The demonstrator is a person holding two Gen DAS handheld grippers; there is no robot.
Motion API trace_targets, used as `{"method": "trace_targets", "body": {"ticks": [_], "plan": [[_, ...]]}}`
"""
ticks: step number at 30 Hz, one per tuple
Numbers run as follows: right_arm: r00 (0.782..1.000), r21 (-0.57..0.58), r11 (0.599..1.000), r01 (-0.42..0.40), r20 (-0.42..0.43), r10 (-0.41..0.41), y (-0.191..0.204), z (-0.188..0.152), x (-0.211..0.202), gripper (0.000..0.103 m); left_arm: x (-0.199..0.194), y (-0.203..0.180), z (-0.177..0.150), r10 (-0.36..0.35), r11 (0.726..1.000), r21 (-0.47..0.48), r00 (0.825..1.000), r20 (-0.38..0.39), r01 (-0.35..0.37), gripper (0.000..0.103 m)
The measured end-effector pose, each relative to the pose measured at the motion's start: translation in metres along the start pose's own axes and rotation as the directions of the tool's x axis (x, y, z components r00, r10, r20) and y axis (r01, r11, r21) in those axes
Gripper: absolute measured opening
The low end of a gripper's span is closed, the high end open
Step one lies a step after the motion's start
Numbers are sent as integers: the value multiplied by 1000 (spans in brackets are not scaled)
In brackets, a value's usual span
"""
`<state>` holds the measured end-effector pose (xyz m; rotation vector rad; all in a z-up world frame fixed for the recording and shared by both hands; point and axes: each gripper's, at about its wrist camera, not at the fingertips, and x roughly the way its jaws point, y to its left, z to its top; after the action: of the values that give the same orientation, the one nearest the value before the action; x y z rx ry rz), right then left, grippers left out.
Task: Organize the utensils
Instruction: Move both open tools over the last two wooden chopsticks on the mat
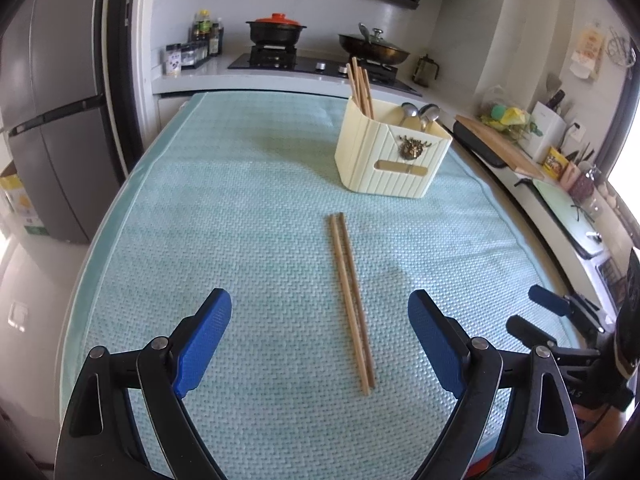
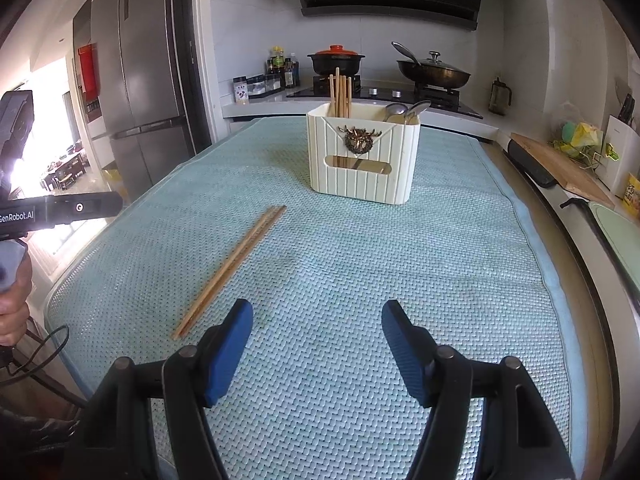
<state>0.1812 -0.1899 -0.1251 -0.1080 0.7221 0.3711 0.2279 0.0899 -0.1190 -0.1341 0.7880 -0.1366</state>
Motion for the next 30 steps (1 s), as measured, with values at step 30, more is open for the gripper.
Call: {"method": "trace_targets", "body": {"ticks": [30], "plan": [[999,-8,1000,-23,-44,23,11,-3,14,68,13,28,-6,31,998,-57,999,-37,-34,91]]}}
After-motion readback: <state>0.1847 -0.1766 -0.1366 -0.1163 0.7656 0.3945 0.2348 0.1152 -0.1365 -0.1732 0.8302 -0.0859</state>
